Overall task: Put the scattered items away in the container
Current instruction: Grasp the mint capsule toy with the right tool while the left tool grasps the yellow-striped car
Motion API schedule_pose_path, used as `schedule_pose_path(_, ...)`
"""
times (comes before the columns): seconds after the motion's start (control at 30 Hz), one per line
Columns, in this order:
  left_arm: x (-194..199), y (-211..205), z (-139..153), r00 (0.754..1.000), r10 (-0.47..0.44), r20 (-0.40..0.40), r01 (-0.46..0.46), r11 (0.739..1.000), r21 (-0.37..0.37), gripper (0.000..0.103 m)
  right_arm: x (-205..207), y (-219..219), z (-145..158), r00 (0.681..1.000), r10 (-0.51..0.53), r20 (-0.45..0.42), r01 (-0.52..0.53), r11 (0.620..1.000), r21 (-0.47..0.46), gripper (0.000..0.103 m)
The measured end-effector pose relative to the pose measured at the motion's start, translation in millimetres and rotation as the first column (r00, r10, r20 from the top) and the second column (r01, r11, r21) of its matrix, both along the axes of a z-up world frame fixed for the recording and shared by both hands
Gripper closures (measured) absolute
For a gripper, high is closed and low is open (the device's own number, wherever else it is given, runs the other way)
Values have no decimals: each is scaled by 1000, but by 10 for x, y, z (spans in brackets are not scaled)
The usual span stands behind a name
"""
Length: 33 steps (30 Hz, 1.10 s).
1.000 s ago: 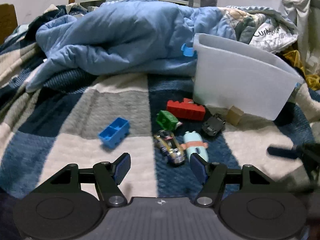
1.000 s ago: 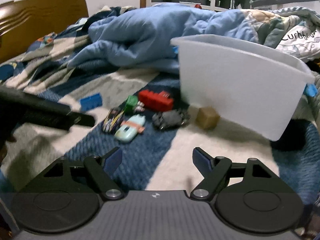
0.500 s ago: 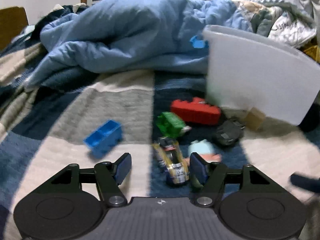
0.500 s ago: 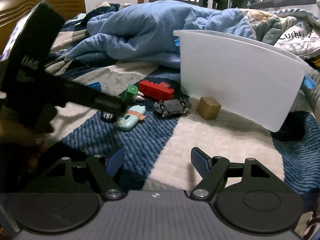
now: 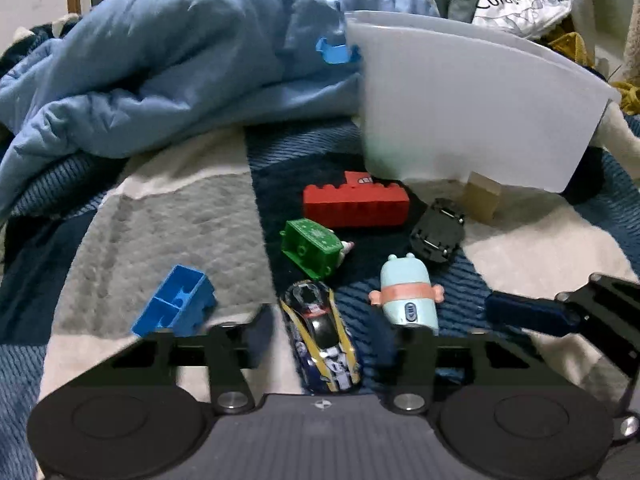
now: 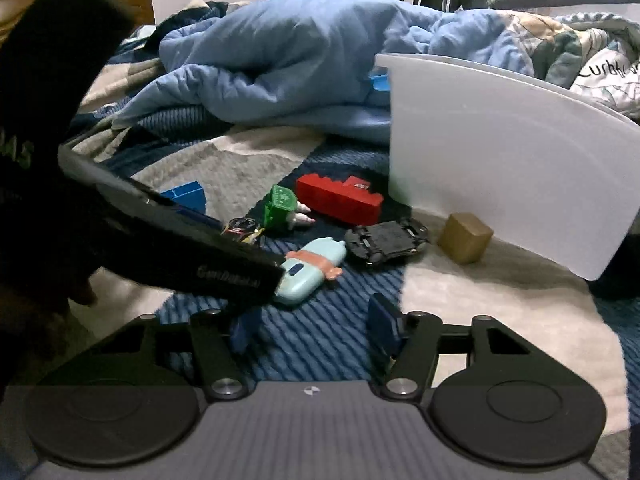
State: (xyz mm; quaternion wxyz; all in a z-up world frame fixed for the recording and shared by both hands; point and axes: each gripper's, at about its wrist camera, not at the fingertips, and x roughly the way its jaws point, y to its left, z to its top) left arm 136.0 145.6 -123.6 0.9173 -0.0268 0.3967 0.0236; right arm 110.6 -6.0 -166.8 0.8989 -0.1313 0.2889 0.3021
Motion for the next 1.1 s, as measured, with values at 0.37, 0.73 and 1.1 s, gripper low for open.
schedule_pose_path(0.37, -234, 281, 70, 1000, 3, 8, -3, 999, -52, 68, 201, 290, -55, 999, -48, -19, 47, 998, -28, 41)
schedule_pose_path(0.73, -320, 112, 182, 999, -31, 33, 33, 998, -58, 68, 119, 1, 47, 1000, -15, 16, 15, 999, -44, 51)
schedule_pose_path(1.1, -385, -501, 560, 984, -129, 123, 134, 991, -30, 69, 48, -680, 307, 992, -89, 95, 92, 995, -35, 51)
